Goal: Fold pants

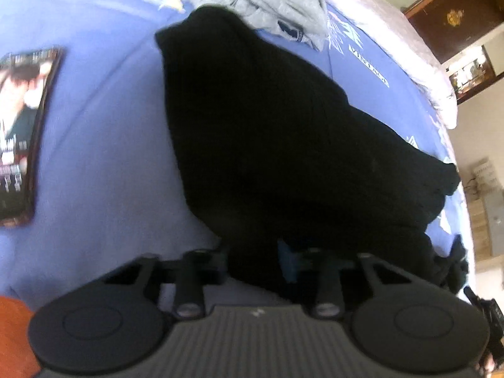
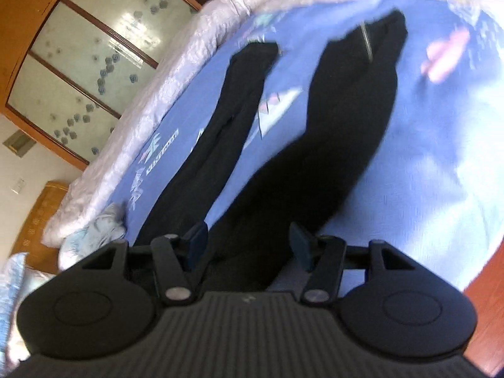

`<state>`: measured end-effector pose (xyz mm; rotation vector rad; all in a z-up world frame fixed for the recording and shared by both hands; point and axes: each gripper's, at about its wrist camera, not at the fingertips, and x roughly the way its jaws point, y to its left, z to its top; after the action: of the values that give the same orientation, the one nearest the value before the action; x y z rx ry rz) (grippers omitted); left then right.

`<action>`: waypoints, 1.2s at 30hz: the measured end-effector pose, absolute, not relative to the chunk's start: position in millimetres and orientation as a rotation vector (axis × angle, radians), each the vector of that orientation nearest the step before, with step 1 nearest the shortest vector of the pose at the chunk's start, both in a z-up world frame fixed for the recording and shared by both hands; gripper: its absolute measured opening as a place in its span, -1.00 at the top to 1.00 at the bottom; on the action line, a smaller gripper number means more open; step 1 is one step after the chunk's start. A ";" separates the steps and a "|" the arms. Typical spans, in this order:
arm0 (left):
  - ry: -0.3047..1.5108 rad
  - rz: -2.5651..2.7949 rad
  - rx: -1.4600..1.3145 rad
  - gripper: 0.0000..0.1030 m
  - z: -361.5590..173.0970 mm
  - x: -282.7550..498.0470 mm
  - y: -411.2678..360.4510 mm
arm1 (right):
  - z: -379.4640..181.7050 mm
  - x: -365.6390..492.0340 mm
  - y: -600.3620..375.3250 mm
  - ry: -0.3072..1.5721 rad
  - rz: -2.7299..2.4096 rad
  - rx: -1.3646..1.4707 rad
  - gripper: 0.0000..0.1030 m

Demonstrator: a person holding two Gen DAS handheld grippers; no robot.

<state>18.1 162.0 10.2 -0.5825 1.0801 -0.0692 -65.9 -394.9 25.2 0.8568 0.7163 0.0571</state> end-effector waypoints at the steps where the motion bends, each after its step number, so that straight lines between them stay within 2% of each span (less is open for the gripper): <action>1: 1.058 -0.087 -0.604 0.83 22.7 21.0 168.1 | 22.7 -68.4 -388.0 0.745 0.081 0.844 -0.18; 5: 0.828 -0.156 -0.723 0.85 113.1 16.3 211.5 | 26.1 -58.9 -340.3 0.791 0.247 0.762 -0.18; 8: 0.663 -0.205 -0.634 0.85 179.3 -5.6 220.8 | 33.3 -48.4 -304.1 0.794 0.365 0.691 -0.18; 10: 0.635 -0.189 -0.533 0.84 197.9 -18.0 213.5 | 36.2 -43.4 -282.8 0.802 0.431 0.644 -0.18; 14: 0.772 -0.106 -0.409 0.80 167.6 -24.8 196.7 | 33.7 -37.8 -249.7 0.847 0.502 0.534 -0.17; 15: 0.840 -0.078 -0.407 0.72 148.2 -21.8 197.0 | 32.2 -35.9 -246.9 0.858 0.505 0.523 -0.17; 17: 0.990 -0.029 -0.450 0.69 102.7 -14.4 200.2 | 30.7 -32.4 -248.6 0.874 0.499 0.532 -0.17; 20: 1.100 0.012 -0.516 0.60 58.0 -20.2 217.2 | 31.5 -29.5 -265.0 0.865 0.449 0.578 -0.17; 21: 1.107 0.004 -0.558 0.40 51.3 -24.7 221.7 | 33.2 -29.0 -275.4 0.852 0.422 0.592 -0.17; 22: 1.106 -0.002 -0.598 0.09 47.5 -27.9 225.7 | 35.2 -30.5 -284.4 0.837 0.399 0.600 -0.17; 23: 1.091 -0.002 -0.618 -0.03 48.3 -29.2 228.1 | 38.2 -30.0 -298.1 0.817 0.366 0.608 -0.17; 27: 1.061 -0.005 -0.572 -0.26 47.6 -25.3 223.6 | 53.7 -30.7 -371.1 0.708 0.133 0.648 -0.17; 28: 1.069 -0.003 -0.559 -0.27 45.8 -23.9 217.0 | 57.0 -33.3 -389.6 0.676 0.065 0.662 -0.17; 29: 1.083 -0.001 -0.541 -0.23 43.6 -22.9 211.6 | 61.4 -32.9 -410.9 0.641 -0.025 0.680 -0.18; 30: 1.100 0.004 -0.513 -0.05 40.2 -20.4 205.3 | 66.8 -31.4 -434.2 0.604 -0.121 0.690 -0.18; 31: 1.109 0.019 -0.478 0.28 37.4 -17.8 199.0 | 70.2 -30.8 -452.1 0.579 -0.185 0.688 -0.18; 33: 1.112 0.050 -0.410 0.56 35.9 -19.3 193.5 | 76.4 -18.5 -482.3 0.548 -0.324 0.650 -0.18; 36: 1.112 0.056 -0.431 0.67 40.9 -23.5 200.2 | 69.9 10.5 -521.1 0.559 -0.435 0.646 -0.18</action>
<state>-23.5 200.2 40.9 -0.4315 1.1122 0.0564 10.5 -521.1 69.9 0.6462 0.5585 -0.4354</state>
